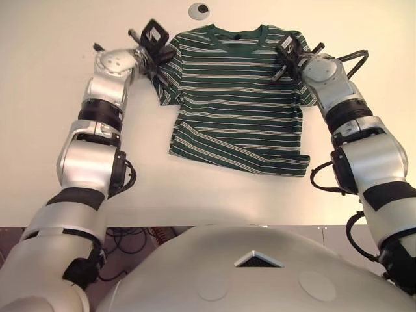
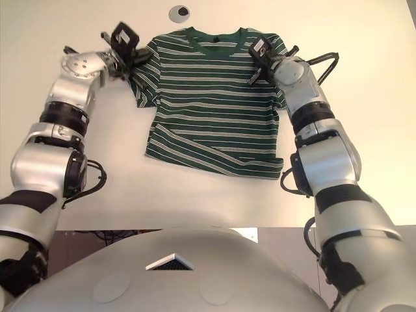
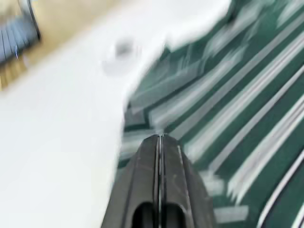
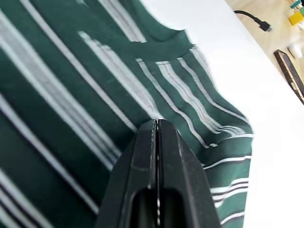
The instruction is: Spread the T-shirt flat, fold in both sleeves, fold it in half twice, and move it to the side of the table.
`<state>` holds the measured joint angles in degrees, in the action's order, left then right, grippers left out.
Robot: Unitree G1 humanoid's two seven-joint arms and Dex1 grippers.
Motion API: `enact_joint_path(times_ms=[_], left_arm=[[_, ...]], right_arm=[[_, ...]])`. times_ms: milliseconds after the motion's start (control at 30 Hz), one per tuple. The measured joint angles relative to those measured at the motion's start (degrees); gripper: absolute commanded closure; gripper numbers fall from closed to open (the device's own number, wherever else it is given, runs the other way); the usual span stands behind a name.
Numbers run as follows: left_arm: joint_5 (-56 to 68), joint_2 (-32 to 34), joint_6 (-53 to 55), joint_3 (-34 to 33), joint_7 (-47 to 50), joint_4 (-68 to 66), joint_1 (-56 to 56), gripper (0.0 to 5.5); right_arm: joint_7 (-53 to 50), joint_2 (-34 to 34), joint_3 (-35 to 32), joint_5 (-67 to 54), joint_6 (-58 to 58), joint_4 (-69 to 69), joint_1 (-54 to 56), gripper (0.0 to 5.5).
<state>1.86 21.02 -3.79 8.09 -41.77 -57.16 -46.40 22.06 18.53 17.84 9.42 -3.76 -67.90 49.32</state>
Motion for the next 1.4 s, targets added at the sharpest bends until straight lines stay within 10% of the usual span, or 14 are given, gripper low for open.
enact_joint_path(times_ms=[433, 1400], left_arm=[[18.0, 8.72, 35.15, 11.26, -29.35, 55.59, 28.08, 5.5], [7.36, 14.22, 27.02, 20.8, -28.36, 57.41, 30.33, 5.5]], right_arm=[[31.44, -7.9, -1.95, -7.58, -1.55, 13.1, -6.11, 5.48], [20.3, -13.41, 4.29, 0.17, -2.33, 4.01, -2.68, 5.48]])
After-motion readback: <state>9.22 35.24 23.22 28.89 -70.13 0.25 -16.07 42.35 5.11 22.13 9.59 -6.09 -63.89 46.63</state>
